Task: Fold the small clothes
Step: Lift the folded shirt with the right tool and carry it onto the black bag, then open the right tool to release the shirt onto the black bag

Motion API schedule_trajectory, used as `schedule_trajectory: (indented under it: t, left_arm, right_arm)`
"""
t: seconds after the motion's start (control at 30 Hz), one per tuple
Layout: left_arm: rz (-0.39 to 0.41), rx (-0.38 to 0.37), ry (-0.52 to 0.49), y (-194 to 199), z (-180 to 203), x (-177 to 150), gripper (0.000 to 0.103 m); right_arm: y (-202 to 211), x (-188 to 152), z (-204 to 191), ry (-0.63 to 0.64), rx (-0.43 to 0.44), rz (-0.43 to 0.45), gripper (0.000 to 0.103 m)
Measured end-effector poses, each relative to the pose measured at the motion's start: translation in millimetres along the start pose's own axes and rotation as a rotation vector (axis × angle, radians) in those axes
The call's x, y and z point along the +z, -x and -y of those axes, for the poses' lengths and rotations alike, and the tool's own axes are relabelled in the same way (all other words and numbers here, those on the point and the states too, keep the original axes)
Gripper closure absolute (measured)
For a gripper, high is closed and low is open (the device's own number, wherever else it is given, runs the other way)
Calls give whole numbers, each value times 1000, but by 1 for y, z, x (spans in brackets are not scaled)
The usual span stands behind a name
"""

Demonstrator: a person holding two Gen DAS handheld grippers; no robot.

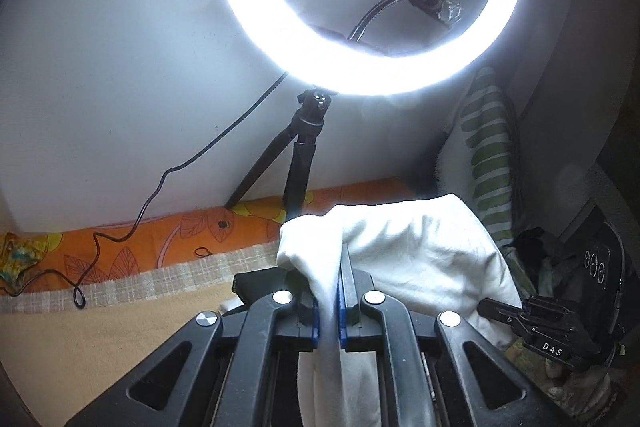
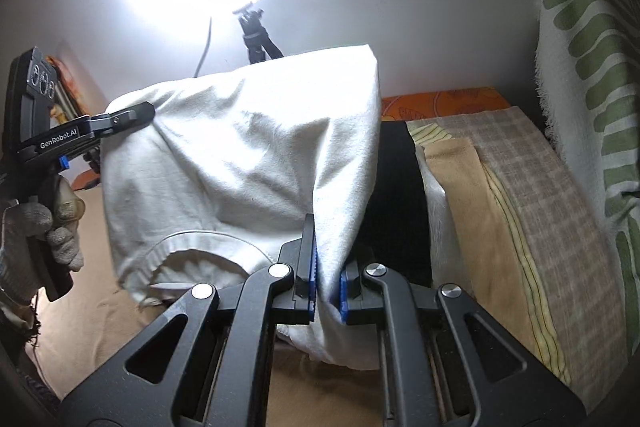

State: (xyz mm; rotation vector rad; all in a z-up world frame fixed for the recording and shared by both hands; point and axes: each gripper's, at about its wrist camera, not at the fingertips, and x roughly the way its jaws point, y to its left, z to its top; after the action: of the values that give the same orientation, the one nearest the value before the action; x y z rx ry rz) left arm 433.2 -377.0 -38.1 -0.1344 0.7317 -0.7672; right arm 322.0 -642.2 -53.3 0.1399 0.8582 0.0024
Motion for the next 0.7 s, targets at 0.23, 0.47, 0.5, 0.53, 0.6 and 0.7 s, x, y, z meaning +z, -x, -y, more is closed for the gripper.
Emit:
schedule_trajectory:
  t: [0.23, 0.47, 0.5, 0.53, 0.6, 0.7]
  left_arm:
    - [-2, 111, -87, -18, 4, -8, 90]
    - [24, 179, -109, -5, 2, -5, 72]
    - [26, 179, -116, -1, 4, -5, 72]
    - [28, 180, -122, 3, 5, -6, 72]
    - [32, 175, -130, 11, 10, -8, 68]
    - [40, 172, -145, 27, 20, -11, 63]
  right_arm:
    - [-24, -4, -2, 41, -78, -41, 94]
    - [-18, -6, 6, 31, -154, -39, 78]
    - [-16, -5, 7, 34, -164, -34, 76]
    - [-14, -5, 7, 35, -168, -30, 75]
    - [-8, -5, 7, 33, -183, -22, 70]
    - [10, -5, 0, 26, -204, 11, 50]
